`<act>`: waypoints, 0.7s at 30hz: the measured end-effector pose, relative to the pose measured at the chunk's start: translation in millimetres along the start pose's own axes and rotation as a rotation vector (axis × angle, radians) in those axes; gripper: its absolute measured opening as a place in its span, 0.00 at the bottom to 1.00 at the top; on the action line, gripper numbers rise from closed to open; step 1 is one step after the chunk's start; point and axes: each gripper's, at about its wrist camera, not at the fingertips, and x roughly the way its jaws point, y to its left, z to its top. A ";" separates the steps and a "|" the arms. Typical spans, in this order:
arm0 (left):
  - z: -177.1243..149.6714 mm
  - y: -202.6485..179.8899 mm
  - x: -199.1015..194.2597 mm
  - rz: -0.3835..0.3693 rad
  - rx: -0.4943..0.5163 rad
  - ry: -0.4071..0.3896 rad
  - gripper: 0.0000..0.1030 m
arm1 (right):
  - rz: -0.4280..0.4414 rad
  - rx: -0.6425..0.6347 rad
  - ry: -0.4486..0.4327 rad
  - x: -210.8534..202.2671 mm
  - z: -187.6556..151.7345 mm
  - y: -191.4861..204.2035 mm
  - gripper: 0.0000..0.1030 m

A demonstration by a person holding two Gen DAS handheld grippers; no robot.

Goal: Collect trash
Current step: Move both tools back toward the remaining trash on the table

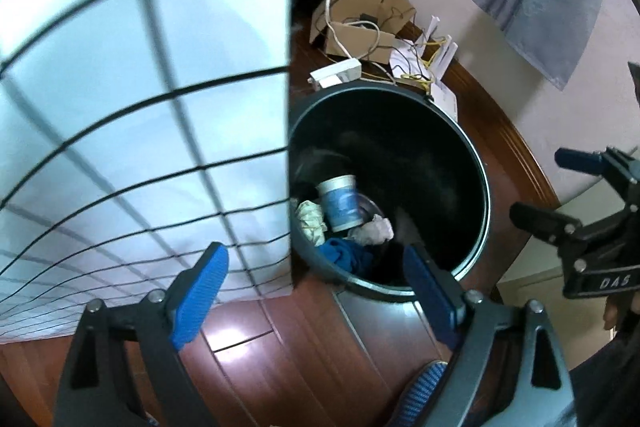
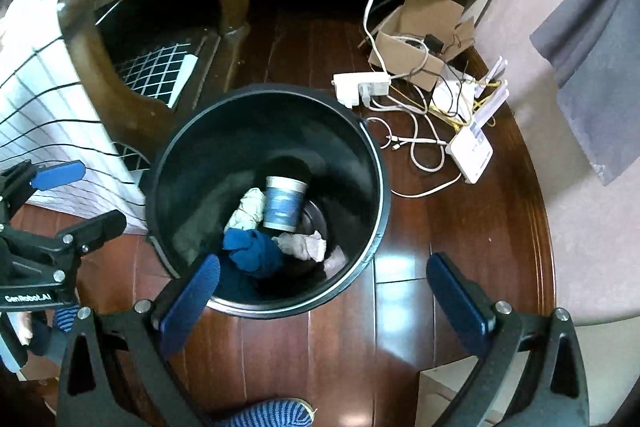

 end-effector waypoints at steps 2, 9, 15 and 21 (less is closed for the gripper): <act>-2.5 4.2 -7.4 0.009 -0.001 -0.003 0.88 | -0.015 -0.011 0.002 -9.4 -0.5 7.0 1.00; -14.7 20.1 -51.9 0.029 -0.005 -0.057 0.88 | -0.020 -0.015 -0.067 -54.5 0.1 30.4 1.00; -15.4 33.3 -88.7 0.056 -0.001 -0.119 0.88 | -0.006 -0.030 -0.148 -89.0 12.1 55.3 1.00; -10.6 55.2 -126.1 0.077 -0.055 -0.201 0.88 | 0.003 -0.086 -0.216 -115.8 33.1 87.8 1.00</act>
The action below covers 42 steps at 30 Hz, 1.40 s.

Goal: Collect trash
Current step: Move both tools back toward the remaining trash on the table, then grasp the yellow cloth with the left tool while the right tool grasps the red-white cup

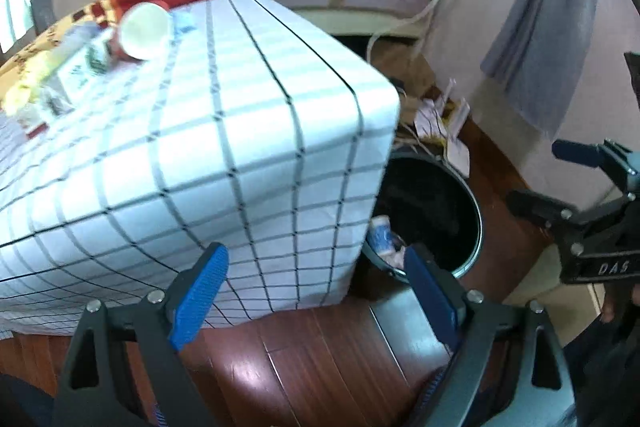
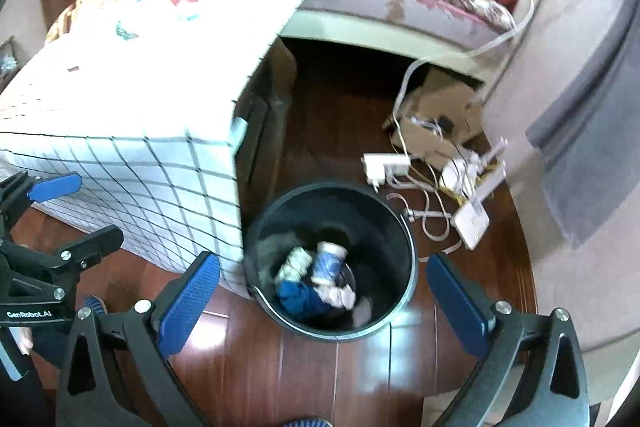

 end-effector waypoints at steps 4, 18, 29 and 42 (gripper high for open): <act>4.4 24.3 -18.7 0.025 -0.052 -0.044 0.88 | 0.015 -0.033 -0.041 -10.1 19.0 22.0 1.00; 27.0 160.8 -60.0 0.229 -0.268 -0.206 0.88 | 0.139 -0.013 -0.188 -10.3 114.4 104.7 1.00; 60.9 241.8 -50.5 0.308 -0.372 -0.270 0.88 | 0.290 -0.020 -0.228 46.3 201.3 189.1 0.88; 121.8 294.0 5.2 0.296 -0.393 -0.242 0.78 | 0.354 -0.031 -0.161 128.4 265.1 228.2 0.72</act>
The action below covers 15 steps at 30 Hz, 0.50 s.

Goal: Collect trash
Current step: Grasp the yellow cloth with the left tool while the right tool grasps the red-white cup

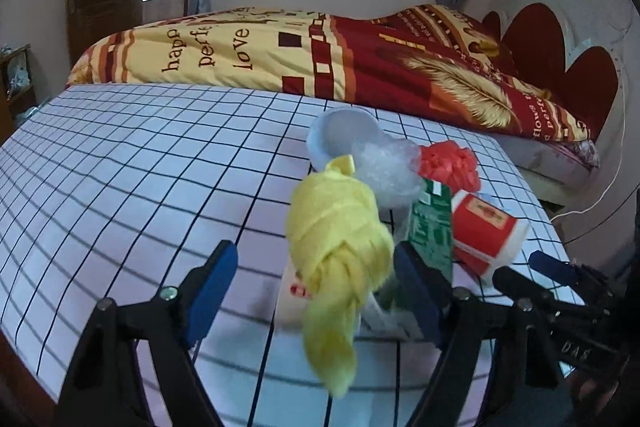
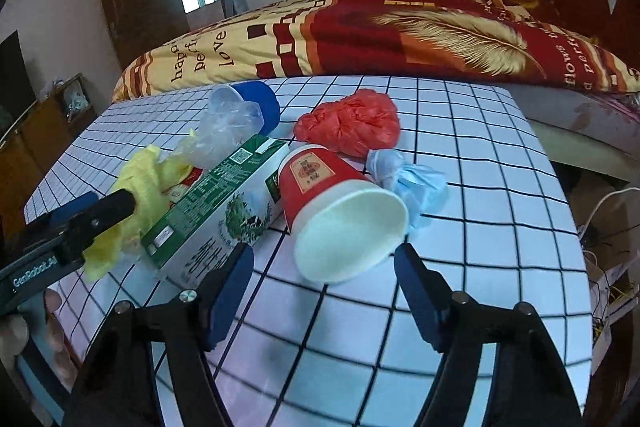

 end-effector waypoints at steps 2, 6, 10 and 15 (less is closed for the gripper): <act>0.7 -2.5 6.4 0.002 0.017 0.009 0.77 | 0.008 0.008 -0.001 5.4 2.5 0.0 0.72; -1.1 -5.2 7.8 -0.011 0.032 0.008 0.67 | 0.027 0.013 0.008 13.6 5.7 0.0 0.47; 0.1 -5.1 7.1 -0.043 0.031 0.014 0.50 | 0.061 0.001 0.021 17.4 3.1 3.4 0.17; 6.0 -2.8 -10.3 -0.068 0.033 -0.018 0.39 | 0.070 -0.025 -0.005 4.6 -1.3 8.7 0.04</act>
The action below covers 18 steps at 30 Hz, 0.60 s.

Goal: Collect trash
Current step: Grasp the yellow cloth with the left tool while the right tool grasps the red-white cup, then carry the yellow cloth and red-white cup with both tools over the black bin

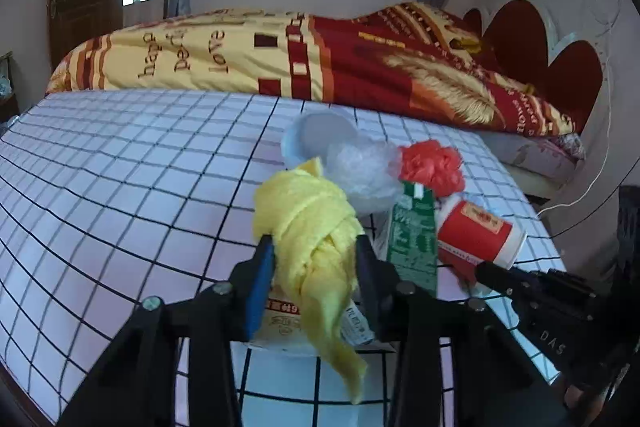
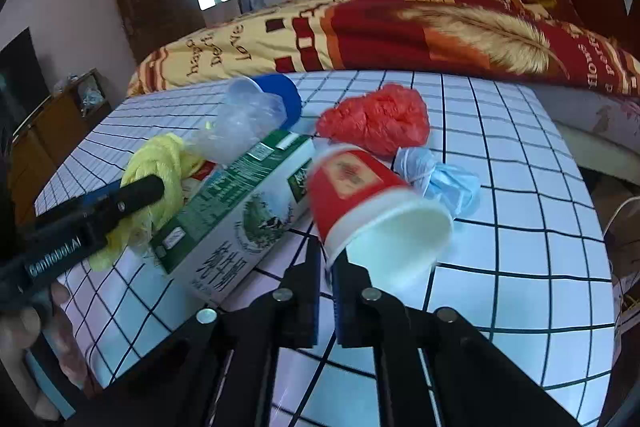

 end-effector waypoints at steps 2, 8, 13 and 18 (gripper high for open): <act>3.0 -1.2 -7.9 -0.004 0.003 -0.014 0.39 | 0.001 -0.015 -0.011 -7.0 -0.6 2.0 0.03; -1.8 4.4 -28.0 -0.006 -0.020 -0.028 0.38 | 0.009 -0.023 -0.041 -33.2 -2.9 1.7 0.03; -13.8 7.6 -41.0 -0.006 -0.031 -0.028 0.37 | -0.016 -0.032 -0.067 -57.9 -10.8 -0.6 0.03; -26.6 3.9 -57.6 -0.024 -0.038 -0.032 0.36 | -0.032 -0.033 -0.080 -81.2 -26.0 -3.0 0.03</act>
